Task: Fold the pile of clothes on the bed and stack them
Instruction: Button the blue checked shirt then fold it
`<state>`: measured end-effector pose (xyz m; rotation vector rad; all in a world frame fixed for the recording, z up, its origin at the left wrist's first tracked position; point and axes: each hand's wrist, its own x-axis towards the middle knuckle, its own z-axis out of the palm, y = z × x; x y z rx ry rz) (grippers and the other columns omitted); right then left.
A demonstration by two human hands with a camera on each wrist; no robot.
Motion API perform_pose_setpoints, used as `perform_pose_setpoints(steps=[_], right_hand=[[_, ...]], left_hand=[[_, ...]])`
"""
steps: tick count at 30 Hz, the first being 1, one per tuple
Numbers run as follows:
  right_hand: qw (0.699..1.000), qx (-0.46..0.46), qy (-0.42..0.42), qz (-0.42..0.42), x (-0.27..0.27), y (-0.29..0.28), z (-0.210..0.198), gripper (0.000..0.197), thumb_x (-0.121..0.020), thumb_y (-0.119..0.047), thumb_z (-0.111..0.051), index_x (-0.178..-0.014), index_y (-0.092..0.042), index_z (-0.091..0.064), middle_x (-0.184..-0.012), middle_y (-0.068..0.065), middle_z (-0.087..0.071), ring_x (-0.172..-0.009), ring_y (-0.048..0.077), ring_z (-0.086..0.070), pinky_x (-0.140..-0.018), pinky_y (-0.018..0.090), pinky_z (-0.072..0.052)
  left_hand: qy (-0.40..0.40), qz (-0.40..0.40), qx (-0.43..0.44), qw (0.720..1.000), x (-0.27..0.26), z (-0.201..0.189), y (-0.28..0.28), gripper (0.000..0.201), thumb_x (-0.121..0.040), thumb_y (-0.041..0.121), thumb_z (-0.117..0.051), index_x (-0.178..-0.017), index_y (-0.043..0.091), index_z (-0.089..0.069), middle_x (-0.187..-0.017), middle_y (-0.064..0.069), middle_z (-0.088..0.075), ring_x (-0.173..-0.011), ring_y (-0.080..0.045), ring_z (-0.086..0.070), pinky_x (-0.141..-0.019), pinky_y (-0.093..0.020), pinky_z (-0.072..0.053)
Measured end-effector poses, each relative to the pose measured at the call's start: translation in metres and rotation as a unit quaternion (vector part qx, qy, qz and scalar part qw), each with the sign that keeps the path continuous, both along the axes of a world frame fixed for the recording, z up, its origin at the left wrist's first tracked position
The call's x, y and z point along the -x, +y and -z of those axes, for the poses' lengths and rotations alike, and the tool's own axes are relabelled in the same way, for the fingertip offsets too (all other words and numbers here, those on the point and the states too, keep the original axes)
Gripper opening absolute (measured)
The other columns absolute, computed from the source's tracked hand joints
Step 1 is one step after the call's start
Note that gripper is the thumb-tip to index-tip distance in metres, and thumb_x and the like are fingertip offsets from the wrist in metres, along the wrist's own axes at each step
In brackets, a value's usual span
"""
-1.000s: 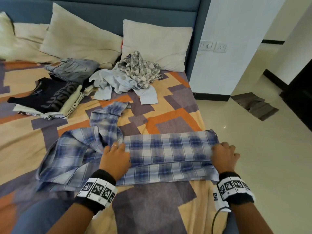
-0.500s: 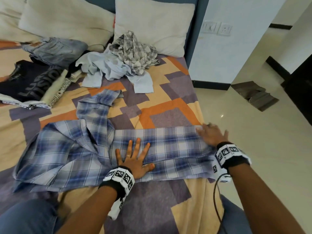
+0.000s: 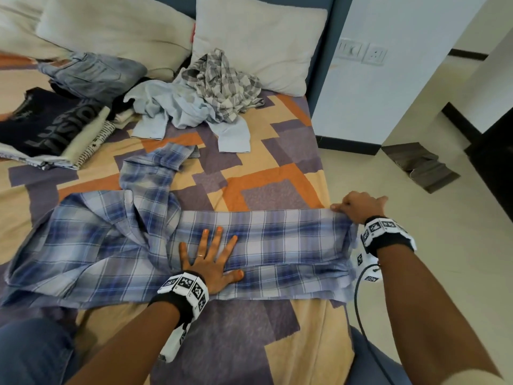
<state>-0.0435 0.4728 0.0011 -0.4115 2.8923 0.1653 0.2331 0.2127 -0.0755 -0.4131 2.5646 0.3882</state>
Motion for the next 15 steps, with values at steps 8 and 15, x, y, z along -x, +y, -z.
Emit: perform_pose_setpoints(steps=[8,15], right_hand=[[0.978,0.186,0.080,0.049,-0.023,0.005,-0.012,0.028,-0.097,-0.031,-0.059,-0.109,-0.007,-0.066,-0.111,0.017,-0.067,-0.102,0.033,-0.062,-0.093,0.042,-0.044],[0.955,0.066,-0.147,-0.250,-0.126,-0.010,0.053,0.088,-0.071,-0.093,-0.003,-0.150,-0.054,-0.001,-0.160,-0.013,0.013,-0.150,0.024,0.010,-0.117,0.054,0.000]], left_hand=[[0.002,-0.003,-0.007,1.000,0.001,-0.002,0.001,0.095,-0.038,0.095,0.017,-0.119,0.055,0.044,-0.142,0.013,0.050,-0.137,-0.021,0.040,-0.101,-0.069,0.021],[0.014,0.003,-0.009,1.000,-0.004,-0.005,0.001,0.092,-0.053,0.093,0.002,-0.128,0.053,0.037,-0.139,0.013,0.051,-0.134,-0.020,0.044,-0.101,-0.070,0.023]])
